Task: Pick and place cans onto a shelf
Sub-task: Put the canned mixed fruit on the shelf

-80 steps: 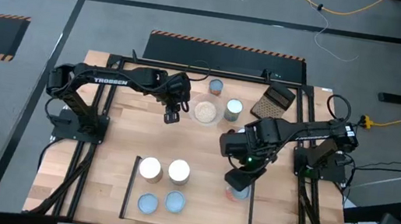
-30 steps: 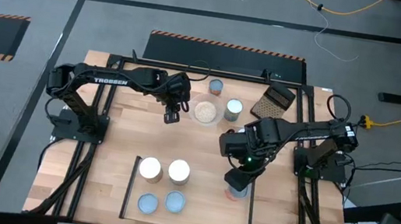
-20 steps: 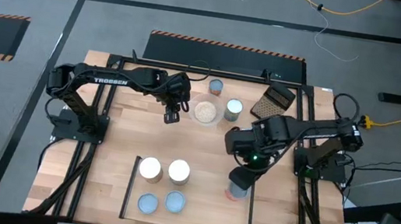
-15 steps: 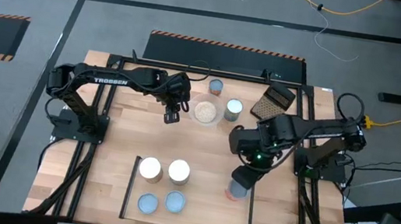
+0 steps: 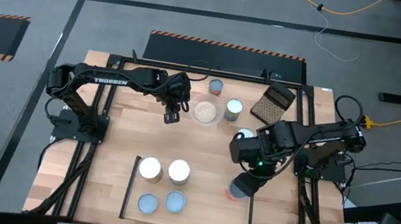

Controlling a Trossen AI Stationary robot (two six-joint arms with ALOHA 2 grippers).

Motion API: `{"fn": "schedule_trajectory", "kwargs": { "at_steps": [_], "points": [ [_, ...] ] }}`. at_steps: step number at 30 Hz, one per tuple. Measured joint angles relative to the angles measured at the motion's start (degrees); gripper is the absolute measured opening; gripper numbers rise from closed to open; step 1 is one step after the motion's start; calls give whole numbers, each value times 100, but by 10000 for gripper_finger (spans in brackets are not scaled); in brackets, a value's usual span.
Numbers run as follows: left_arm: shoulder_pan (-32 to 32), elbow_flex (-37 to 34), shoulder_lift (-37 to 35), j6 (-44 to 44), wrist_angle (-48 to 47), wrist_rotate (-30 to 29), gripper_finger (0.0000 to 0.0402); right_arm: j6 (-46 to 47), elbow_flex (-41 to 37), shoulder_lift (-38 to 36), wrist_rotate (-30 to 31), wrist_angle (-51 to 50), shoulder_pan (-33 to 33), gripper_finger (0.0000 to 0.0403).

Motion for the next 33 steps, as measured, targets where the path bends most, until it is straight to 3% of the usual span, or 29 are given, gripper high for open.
{"fn": "schedule_trajectory", "kwargs": {
  "at_steps": [28, 33],
  "points": [
    [0, 0, 0, 2, 2, -2, 121, 17, 0, 0, 6, 9, 0, 38],
    [1, 0, -1, 2, 2, -2, 121, 199, 0, -3, 551, 19, -12, 38]
  ]
}}
